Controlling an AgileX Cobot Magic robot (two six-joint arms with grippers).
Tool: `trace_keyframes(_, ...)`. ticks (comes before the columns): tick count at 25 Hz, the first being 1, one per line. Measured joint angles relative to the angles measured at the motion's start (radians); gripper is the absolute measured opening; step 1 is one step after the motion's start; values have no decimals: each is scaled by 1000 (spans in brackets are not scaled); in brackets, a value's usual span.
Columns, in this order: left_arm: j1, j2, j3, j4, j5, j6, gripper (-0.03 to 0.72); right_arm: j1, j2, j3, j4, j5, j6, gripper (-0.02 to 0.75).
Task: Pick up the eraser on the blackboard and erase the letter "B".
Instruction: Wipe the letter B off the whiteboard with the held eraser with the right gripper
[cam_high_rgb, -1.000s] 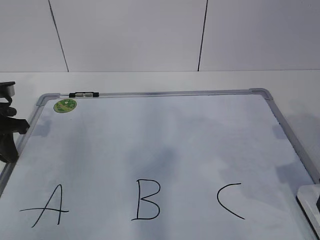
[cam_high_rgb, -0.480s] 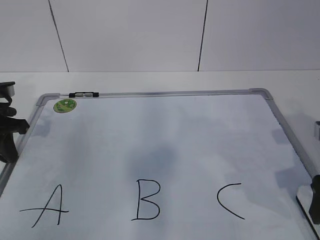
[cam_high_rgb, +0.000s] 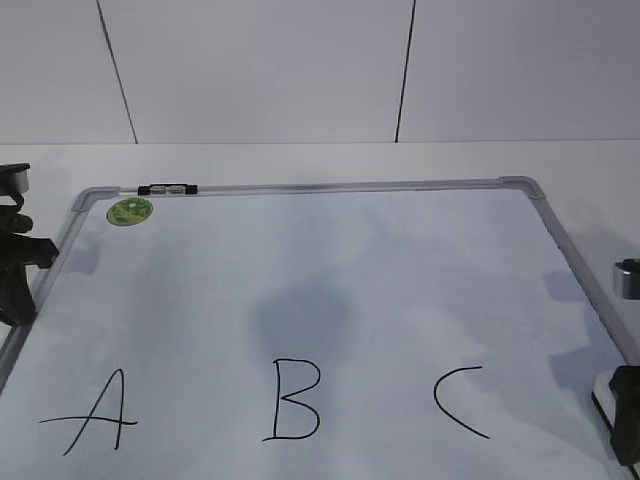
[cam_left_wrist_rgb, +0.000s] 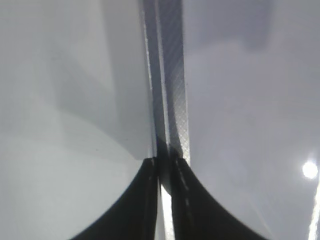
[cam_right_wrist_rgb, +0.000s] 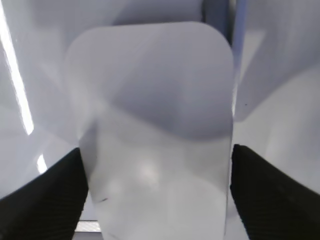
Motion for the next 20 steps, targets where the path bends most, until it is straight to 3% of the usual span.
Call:
trace_keyframes(8,0,0,0,-2,0,0,43,0,3,0,2,-4,-2,572)
trace_keyframes(20,0,0,0,-2,0,0,43,0,7,-2,2,-4,-13,538)
